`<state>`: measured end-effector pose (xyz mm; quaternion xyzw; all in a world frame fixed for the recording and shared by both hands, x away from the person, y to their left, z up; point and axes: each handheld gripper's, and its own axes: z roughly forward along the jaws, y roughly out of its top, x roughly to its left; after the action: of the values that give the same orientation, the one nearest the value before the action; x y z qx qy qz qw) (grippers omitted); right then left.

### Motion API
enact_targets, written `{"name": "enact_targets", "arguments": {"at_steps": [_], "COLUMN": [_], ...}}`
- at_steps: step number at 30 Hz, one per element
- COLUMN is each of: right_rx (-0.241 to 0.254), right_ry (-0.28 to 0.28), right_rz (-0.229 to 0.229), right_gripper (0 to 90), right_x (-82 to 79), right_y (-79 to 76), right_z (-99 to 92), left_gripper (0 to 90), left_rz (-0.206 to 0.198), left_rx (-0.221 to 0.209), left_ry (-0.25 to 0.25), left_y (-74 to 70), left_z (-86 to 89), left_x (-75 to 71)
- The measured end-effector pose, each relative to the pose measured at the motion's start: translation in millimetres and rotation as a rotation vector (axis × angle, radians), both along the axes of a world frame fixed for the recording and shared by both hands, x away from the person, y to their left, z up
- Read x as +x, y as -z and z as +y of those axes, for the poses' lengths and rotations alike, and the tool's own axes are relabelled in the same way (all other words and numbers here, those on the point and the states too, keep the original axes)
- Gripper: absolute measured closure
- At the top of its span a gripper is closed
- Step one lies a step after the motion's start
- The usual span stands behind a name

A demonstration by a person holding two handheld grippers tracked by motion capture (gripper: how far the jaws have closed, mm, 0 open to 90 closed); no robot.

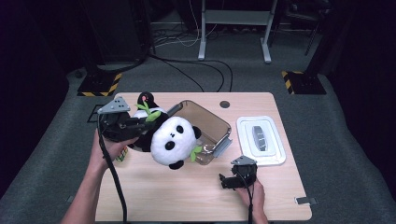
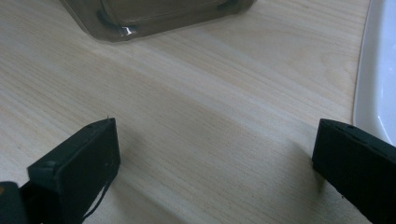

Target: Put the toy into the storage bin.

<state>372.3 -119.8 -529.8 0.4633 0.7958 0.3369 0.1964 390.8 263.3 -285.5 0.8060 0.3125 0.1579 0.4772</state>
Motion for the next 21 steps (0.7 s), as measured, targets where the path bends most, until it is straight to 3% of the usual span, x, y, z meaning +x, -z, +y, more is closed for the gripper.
{"name": "enact_targets", "arguments": {"at_steps": [9,21], "right_rx": [0.002,0.000], "right_ry": [0.004,0.000], "right_rz": [0.006,0.001], "right_gripper": [0.2,0.2], "right_x": [0.0,0.3], "right_y": [-0.2,0.0], "right_z": [0.3,0.3], "left_gripper": [77.2,77.2], "left_rz": [0.003,-0.027], "left_rx": [0.002,0.038], "left_ry": [0.014,0.031], "left_y": [-5.3,-18.0], "left_z": [-6.4,-23.2], "left_x": [16.9,37.1]}}
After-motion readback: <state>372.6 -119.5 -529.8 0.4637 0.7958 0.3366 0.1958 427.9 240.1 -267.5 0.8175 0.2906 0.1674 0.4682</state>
